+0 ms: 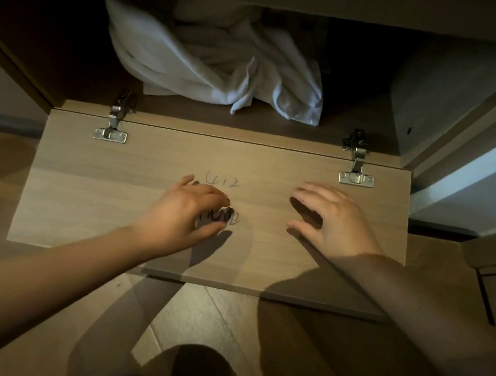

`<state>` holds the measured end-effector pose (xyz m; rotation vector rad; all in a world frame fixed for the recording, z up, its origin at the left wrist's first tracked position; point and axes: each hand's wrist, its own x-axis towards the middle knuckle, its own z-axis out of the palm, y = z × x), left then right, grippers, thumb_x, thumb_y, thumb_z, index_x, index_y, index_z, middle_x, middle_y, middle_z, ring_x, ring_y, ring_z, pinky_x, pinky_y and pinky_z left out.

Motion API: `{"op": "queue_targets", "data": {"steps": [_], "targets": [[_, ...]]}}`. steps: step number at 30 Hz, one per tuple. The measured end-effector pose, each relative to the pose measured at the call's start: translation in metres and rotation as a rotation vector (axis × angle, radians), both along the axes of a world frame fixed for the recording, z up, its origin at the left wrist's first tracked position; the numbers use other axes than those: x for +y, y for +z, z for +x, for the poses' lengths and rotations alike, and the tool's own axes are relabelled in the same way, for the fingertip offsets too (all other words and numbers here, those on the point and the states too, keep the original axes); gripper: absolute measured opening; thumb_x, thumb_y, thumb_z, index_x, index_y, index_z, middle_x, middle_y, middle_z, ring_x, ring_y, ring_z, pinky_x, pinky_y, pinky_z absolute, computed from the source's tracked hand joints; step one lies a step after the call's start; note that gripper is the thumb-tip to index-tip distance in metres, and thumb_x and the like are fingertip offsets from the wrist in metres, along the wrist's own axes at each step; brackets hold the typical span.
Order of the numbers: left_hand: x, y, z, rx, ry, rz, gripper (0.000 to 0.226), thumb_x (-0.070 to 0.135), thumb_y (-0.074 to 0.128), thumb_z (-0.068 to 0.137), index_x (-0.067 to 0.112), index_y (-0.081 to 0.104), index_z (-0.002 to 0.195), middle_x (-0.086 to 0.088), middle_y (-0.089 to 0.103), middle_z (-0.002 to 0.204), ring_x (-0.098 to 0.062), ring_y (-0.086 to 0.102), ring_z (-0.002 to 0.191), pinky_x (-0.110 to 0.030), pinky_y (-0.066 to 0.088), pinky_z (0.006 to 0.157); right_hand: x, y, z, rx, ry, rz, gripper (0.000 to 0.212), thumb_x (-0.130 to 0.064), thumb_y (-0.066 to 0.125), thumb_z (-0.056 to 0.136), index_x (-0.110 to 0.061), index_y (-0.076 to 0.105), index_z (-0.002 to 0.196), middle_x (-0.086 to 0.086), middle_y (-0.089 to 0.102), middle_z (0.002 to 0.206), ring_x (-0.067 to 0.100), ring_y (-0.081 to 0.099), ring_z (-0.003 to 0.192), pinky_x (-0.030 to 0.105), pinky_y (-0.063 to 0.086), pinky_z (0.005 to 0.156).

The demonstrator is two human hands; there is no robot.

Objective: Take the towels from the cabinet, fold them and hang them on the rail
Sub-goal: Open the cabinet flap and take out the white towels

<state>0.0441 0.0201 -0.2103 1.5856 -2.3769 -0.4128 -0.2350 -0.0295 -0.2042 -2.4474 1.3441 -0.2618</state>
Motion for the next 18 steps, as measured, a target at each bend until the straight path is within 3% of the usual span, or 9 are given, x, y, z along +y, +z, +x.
{"op": "queue_targets", "data": {"steps": [2,4,8,11,18], "targets": [[-0.007,0.006,0.017,0.074,0.08,0.011,0.021,0.028,0.067,0.088,0.019,0.07,0.107,0.003,0.069,0.105,-0.015,0.064,0.095,-0.04,0.051,0.089,-0.014,0.008,0.019,0.008,0.041,-0.013,0.05,-0.037,0.066,0.089,-0.024,0.055,0.136,-0.004,0.052,0.143,0.016,0.044,0.134,0.037,0.032,0.113],[-0.012,0.009,0.032,0.136,0.178,0.017,0.02,0.024,0.067,0.088,0.02,0.069,0.108,0.004,0.068,0.105,-0.013,0.063,0.095,-0.029,0.051,0.082,-0.031,0.012,0.038,0.008,0.055,-0.039,0.046,-0.035,0.068,0.088,-0.022,0.06,0.132,-0.002,0.055,0.139,0.017,0.048,0.129,0.036,0.037,0.11],[-0.021,0.009,0.047,0.138,0.225,-0.002,0.026,0.025,0.064,0.089,0.017,0.067,0.114,0.002,0.067,0.11,-0.01,0.059,0.1,-0.023,0.045,0.084,-0.068,0.015,0.075,-0.068,-0.07,-0.025,0.053,-0.039,0.071,0.085,-0.022,0.057,0.133,-0.001,0.046,0.146,0.019,0.042,0.133,0.035,0.035,0.11],[-0.029,0.013,0.05,0.163,0.228,-0.003,0.028,0.026,0.062,0.09,0.016,0.066,0.116,0.003,0.066,0.113,-0.01,0.058,0.104,-0.023,0.046,0.087,-0.087,0.014,0.098,-0.021,-0.06,-0.077,0.063,-0.042,0.071,0.084,-0.022,0.05,0.14,0.003,0.036,0.153,0.024,0.034,0.139,0.037,0.032,0.112],[-0.027,0.009,0.073,0.193,0.316,0.013,0.033,0.025,0.064,0.09,0.015,0.064,0.121,0.003,0.065,0.114,-0.009,0.058,0.104,-0.023,0.047,0.089,-0.115,0.017,0.16,0.005,0.034,-0.181,0.07,-0.049,0.064,0.087,-0.025,0.035,0.147,0.014,0.049,0.141,0.028,0.06,0.115,0.04,0.051,0.091]]}}
